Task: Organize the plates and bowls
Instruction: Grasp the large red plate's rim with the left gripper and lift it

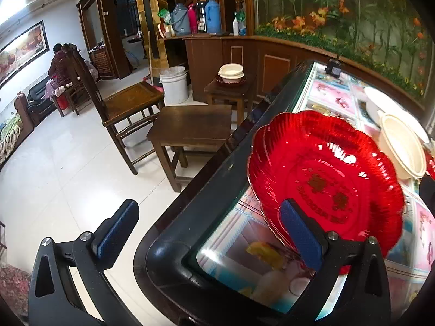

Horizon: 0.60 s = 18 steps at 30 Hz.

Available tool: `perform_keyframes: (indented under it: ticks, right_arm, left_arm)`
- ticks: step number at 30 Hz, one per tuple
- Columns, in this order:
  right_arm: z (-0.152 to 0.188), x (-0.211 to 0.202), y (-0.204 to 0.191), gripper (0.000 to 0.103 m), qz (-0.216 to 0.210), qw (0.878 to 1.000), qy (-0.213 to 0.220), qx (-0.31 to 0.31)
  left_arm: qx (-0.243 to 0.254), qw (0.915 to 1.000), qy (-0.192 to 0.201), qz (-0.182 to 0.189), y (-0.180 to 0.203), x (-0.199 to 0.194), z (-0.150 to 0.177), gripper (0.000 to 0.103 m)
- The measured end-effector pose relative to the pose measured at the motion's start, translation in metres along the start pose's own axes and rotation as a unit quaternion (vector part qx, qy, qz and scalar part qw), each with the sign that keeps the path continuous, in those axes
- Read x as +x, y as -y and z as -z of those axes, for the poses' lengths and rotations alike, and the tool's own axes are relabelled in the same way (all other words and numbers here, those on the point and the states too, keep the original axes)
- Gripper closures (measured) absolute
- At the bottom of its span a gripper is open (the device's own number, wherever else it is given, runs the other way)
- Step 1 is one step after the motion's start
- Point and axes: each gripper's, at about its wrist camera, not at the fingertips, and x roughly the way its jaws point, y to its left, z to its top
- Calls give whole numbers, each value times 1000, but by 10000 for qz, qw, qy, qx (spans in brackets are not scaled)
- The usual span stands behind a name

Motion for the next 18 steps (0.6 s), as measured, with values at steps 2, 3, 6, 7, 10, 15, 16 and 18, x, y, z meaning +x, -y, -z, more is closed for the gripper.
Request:
perform_keyframes:
  ticks: [2,3,6,7,10,15,16,18]
  right_arm:
    - [-1,9,5,1,-47,9999,-90,139]
    - [-2,14,7,1,-82,9997,-126,205]
    - [-4,28,10,1,-105,9992,-239,304]
    - [-5,34,12,1,-145,9989,-298,343]
    - [-5,46,13,1,-186,9982,-373,437]
    - [-7,67,21,4,-374,9957,-538,653]
    - [-8,70,21,5,-378,9957,-542,646]
    - [-8,76,21,7,-345,9962,-555,567]
  left_arm:
    - [29,9999,-93,-33,3,6,-3,0]
    - [31,9999,-126,-26,3,9,-3,0]
    - [23,9997,-234,34,9,17,-8,0]
    - [26,9996,-259,54,11,18,-9,0]
    - [63,9992,-395,68,18,24,-13,0]
    - [79,9976,-686,106,27,35,-17,0]
    - [78,9971,-747,124,28,37,-16,0]
    - [98,9963,-853,90,30,42,-15,0]
